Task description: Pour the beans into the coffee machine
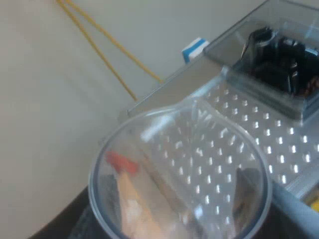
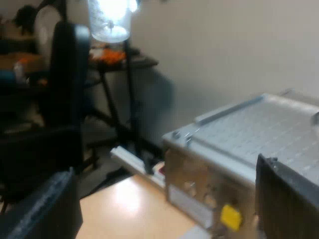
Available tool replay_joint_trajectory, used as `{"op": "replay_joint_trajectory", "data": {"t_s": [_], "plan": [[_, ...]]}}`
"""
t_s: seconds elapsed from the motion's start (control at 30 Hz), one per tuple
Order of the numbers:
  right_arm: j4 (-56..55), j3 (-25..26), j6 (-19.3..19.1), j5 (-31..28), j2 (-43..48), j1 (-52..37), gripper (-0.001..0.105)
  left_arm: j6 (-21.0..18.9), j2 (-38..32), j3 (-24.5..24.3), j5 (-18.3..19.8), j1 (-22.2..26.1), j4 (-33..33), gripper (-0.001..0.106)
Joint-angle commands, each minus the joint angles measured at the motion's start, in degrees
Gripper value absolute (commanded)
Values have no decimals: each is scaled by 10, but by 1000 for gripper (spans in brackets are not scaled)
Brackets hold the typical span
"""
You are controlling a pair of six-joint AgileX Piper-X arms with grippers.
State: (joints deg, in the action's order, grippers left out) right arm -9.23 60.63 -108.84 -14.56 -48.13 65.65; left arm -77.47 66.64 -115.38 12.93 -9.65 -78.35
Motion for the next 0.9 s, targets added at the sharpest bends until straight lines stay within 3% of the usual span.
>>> {"op": "replay_joint_trajectory", "data": {"t_s": [0.03,0.13,0.2,0.23,0.33,0.37,0.57,0.6,0.67,0.8,0.83,0.9], "plan": [[3,5,3,3,-13,13,74,-7,-28,46,30,37,-3,0],[3,3,31,3,-34,22,74,-12,-68,118,45,81,25,0],[3,-1,41,3,-43,25,74,-16,-115,198,63,122,64,0],[3,-2,42,3,-44,26,74,-17,-118,205,67,126,67,0],[3,-10,57,3,-59,27,74,-41,-178,331,107,177,134,0],[5,-38,88,3,-86,27,74,-51,-200,374,121,197,159,0],[61,-96,103,3,-107,27,74,-81,-263,527,173,267,245,0],[71,-104,103,3,-111,27,74,-92,-278,573,186,284,268,0],[98,-121,103,3,-122,27,74,-97,-287,629,190,292,291,0],[135,-144,103,3,-145,27,74,-98,-290,680,190,292,321,0],[152,-149,103,3,-157,27,74,-108,-290,729,185,292,368,0],[175,-155,103,3,-176,27,74,-111,-290,752,185,292,397,0]]}}
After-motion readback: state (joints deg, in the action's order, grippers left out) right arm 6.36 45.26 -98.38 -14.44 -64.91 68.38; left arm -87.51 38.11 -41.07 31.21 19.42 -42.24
